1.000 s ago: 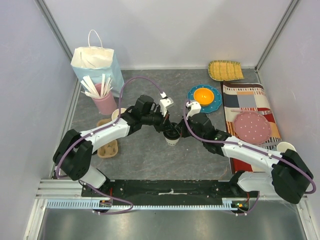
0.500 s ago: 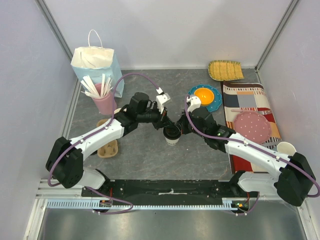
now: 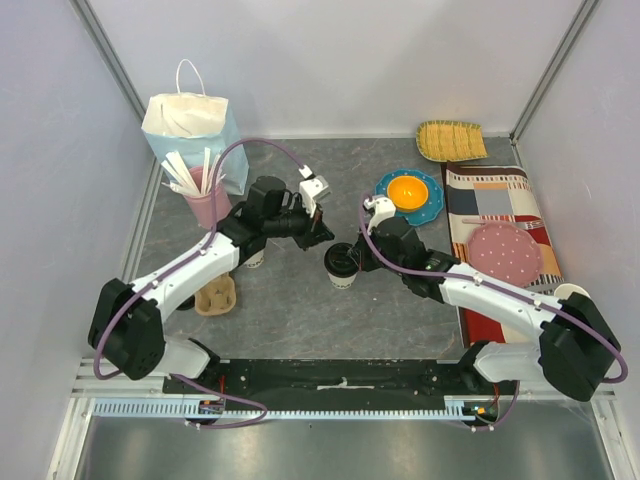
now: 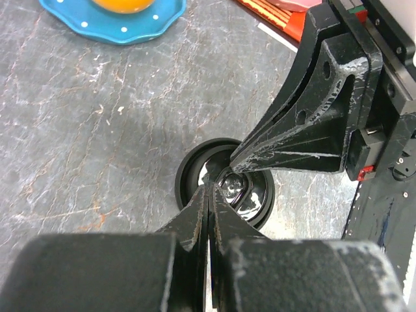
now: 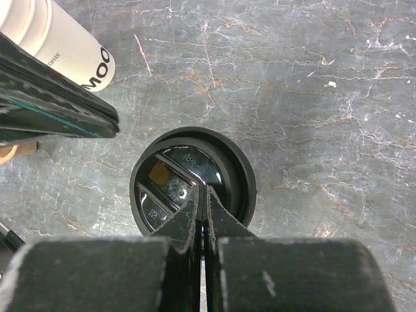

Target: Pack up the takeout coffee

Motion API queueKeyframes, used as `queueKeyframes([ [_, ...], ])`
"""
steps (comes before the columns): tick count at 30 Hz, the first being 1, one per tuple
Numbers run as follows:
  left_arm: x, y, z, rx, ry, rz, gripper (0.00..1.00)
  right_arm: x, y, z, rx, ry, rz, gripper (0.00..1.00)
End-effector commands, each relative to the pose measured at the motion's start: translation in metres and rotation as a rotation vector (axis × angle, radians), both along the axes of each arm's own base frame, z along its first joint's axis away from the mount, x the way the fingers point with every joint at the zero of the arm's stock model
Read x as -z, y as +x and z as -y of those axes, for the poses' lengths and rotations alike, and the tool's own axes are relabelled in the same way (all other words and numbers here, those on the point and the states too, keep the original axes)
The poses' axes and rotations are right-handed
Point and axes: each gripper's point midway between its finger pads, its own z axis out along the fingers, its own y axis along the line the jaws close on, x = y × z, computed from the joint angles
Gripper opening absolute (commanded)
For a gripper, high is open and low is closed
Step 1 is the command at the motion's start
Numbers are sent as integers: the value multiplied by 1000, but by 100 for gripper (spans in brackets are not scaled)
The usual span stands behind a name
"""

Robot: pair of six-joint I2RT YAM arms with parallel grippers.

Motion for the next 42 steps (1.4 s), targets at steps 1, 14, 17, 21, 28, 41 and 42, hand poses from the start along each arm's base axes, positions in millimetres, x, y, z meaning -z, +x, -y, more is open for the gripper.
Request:
queueKeyframes([
  [1, -44, 4, -9, 20, -13, 107, 2, -1, -2, -1, -13, 2, -13, 0],
  [14, -102, 12, -66, -38, 128, 180, 13, -86, 14, -12, -78, 13, 157, 21],
  [17, -109, 17, -88, -92, 179, 187, 40, -91, 16, -13, -87, -5, 177, 44],
  [21, -115, 21, -119, -171, 234, 185, 63, -97, 22, -15, -102, -8, 187, 71],
  [28, -113, 27, -183, -378, 336, 155, 77, -99, 42, -13, -108, -9, 190, 98],
  [41, -106, 16, -292, -802, 329, 45, 77, -118, 83, -7, -54, 19, 204, 98],
  [42, -111, 19, -296, -823, 320, 54, 77, -116, 83, -7, -58, 16, 201, 98],
])
